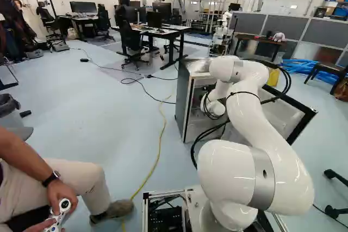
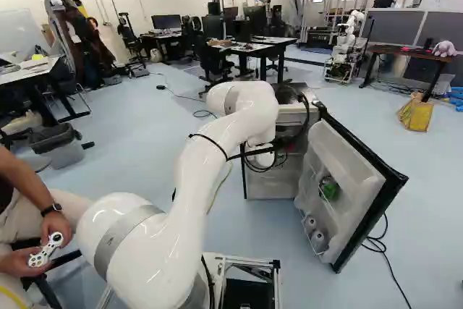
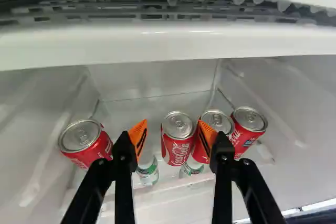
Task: Grab a drink from the fridge
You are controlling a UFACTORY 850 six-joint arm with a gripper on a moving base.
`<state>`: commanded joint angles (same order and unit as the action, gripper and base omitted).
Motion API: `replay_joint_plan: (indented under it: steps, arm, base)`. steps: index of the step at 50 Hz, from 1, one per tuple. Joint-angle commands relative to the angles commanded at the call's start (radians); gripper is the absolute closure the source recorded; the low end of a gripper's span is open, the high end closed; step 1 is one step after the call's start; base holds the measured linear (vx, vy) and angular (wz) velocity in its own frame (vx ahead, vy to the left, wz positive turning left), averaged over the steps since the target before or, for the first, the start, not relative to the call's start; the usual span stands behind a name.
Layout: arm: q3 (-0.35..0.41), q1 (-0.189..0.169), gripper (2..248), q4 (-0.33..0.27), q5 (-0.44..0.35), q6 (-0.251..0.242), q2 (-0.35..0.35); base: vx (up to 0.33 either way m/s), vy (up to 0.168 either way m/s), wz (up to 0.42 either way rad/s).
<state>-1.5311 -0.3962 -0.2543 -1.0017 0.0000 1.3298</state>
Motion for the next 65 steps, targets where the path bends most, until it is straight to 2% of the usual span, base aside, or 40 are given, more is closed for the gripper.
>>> replay_joint_plan:
  steps: [65]
  arm:
    - [-0.088,-0.001,99,0.0,0.0,0.0,0.073]
  base:
    - [0.0,0.0,0.0]
